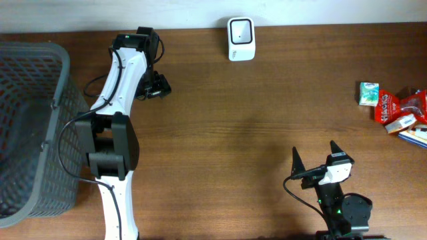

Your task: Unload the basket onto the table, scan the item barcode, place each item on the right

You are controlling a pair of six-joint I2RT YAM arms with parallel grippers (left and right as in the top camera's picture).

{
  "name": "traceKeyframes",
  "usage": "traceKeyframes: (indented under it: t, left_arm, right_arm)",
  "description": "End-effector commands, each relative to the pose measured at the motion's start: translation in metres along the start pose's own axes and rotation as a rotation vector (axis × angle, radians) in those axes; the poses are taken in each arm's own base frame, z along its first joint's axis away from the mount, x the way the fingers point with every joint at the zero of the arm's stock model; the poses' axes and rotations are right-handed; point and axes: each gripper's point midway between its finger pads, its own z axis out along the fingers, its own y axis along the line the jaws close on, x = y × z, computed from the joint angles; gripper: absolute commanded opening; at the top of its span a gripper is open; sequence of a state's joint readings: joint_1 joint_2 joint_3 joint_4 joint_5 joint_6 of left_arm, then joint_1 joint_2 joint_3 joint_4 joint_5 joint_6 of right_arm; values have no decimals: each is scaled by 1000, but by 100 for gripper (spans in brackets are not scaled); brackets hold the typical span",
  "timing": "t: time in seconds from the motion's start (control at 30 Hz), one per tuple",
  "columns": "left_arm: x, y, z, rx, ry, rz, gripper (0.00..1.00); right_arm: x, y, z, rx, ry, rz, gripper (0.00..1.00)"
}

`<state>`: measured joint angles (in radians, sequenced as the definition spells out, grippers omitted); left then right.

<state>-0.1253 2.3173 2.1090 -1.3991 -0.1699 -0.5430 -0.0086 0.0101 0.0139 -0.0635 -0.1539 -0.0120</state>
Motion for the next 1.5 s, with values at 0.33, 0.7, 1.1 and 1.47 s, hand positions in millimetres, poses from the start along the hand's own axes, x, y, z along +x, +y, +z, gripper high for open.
traceKeyframes:
  t: [0.33, 0.7, 1.1, 1.47]
  left_arm:
    - [1, -1, 2, -12, -1, 1, 99]
    - [1, -1, 2, -12, -1, 1, 99]
    - [7, -18, -21, 2, -65, 50, 99]
    - [76, -31, -137, 271, -520, 594, 99]
  right_arm:
    - [7, -18, -1, 109, 20, -35, 99]
    - [6, -16, -1, 98, 16, -35, 99]
    - [6, -16, -1, 98, 17, -35, 99]
    - [6, -16, -1, 98, 16, -35, 99]
